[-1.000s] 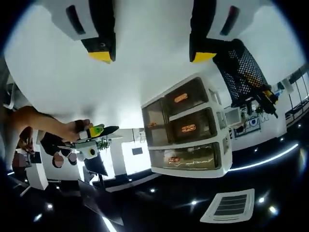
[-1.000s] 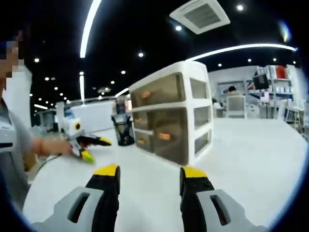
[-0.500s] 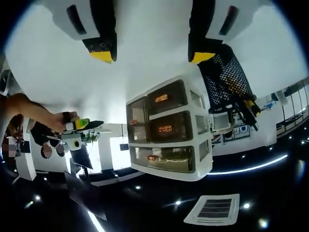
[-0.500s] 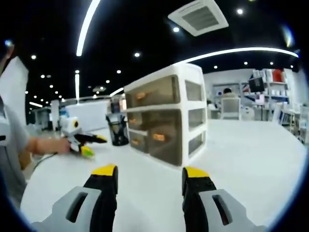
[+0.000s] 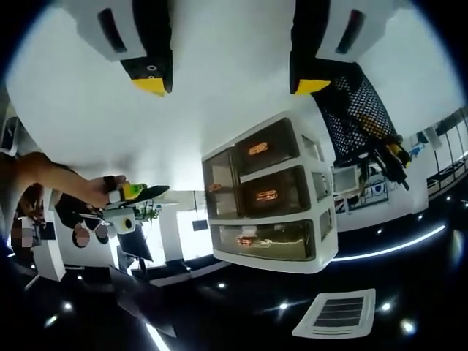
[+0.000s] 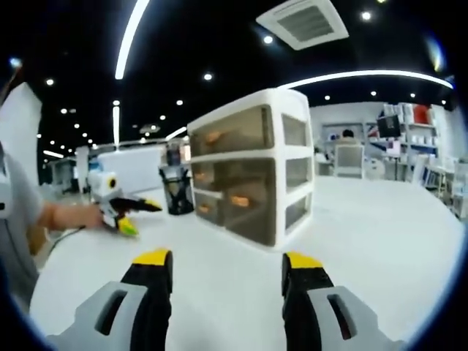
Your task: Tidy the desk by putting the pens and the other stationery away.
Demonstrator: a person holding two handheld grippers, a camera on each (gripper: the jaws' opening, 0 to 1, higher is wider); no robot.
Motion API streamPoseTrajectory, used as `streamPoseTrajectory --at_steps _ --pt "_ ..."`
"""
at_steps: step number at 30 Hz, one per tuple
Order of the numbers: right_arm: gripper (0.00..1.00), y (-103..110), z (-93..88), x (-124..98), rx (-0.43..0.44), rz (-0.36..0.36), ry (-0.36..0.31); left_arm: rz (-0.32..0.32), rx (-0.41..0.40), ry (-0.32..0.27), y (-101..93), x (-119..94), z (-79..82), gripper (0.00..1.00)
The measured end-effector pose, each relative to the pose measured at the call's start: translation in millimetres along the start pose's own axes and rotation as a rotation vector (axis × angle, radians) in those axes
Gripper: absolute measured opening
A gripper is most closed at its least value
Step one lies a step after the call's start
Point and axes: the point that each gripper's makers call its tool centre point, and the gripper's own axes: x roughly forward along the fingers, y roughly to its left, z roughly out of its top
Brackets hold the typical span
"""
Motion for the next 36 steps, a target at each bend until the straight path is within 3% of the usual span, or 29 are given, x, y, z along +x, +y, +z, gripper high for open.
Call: streamPoseTrajectory --at_steps 8,16,28,36 --pt "0.58 -2.7 0.0 1.3 -0.014 -0.006 0.011 0.029 0.045 0.005 1.9 0.6 -1.3 0.62" --pt "0.55 0.9 2.7 3.3 -0.057 0.005 0.020 0.040 0.057 -0.028 7.8 -4.7 9.8 0.62" --pt "0.52 -11.0 4.1 3.8 -0.089 -0.012 0.036 -0.004 0.061 -0.145 -4.4 -18.8 45.9 0.62" --pt "0.51 -9.9 -3.9 7.4 -0.120 -0.013 0.079 -0.014 0.058 -0.136 -6.2 -16.6 43.1 0.62"
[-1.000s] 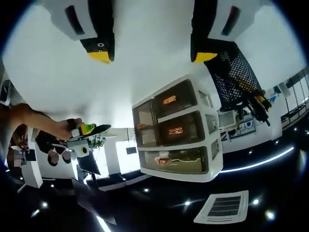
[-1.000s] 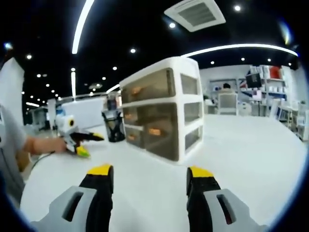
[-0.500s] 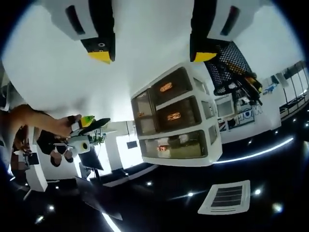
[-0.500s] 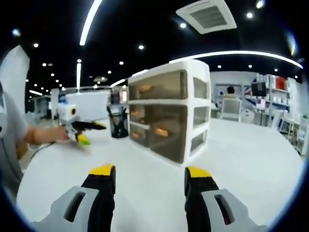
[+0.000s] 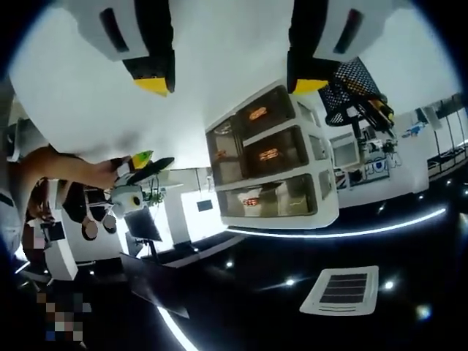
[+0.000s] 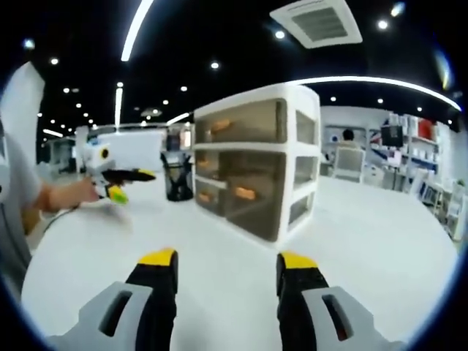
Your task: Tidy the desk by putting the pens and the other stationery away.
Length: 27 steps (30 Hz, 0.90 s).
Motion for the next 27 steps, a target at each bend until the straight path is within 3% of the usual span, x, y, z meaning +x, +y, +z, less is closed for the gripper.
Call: streamPoseTrajectory --at_steps 27 --pt "0.46 -3.1 0.8 -3.8 -0.005 -0.030 0.001 0.001 0.006 0.021 -1.6 2.4 -5.7 0.61"
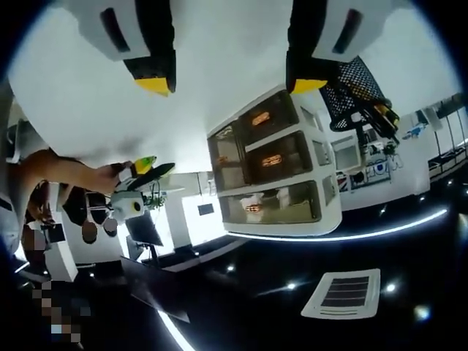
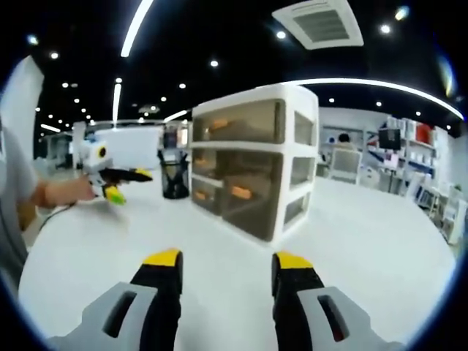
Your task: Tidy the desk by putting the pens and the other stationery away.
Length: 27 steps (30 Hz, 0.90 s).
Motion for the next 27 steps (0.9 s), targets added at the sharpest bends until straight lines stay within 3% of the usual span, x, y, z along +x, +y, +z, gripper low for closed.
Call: streamPoseTrajectory --at_steps 27 --pt "0.45 4.3 -3.8 0.3 -0.009 -0.006 0.018 -0.013 -0.021 0.014 -2.3 1.8 -5.4 0.59"
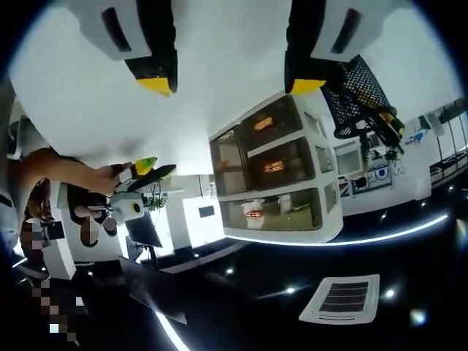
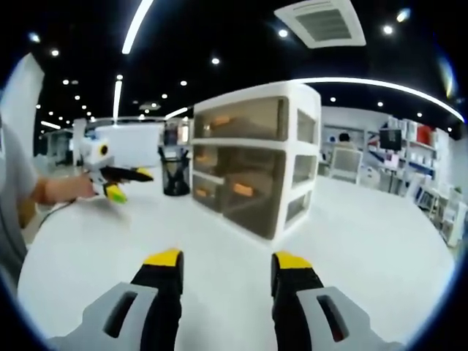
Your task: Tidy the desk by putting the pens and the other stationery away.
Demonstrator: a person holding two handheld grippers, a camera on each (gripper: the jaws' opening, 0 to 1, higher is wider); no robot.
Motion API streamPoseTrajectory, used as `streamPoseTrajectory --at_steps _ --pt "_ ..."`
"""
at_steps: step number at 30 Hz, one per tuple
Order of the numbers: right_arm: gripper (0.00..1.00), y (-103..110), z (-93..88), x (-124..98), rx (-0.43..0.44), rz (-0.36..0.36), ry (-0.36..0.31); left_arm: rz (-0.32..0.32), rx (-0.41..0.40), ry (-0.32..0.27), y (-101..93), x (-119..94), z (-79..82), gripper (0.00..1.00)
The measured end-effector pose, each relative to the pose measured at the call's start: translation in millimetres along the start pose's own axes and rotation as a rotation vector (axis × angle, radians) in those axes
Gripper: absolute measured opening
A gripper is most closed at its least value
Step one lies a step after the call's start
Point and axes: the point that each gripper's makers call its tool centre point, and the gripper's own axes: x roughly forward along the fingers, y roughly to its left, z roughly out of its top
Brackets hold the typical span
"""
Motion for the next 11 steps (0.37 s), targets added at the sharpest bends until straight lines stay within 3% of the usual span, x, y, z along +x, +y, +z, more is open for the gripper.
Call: streamPoseTrajectory --at_steps 11 --pt "0.45 1.3 -1.5 2.0 -0.005 0.003 0.011 0.012 0.021 0.005 1.8 -0.9 0.6 0.59"
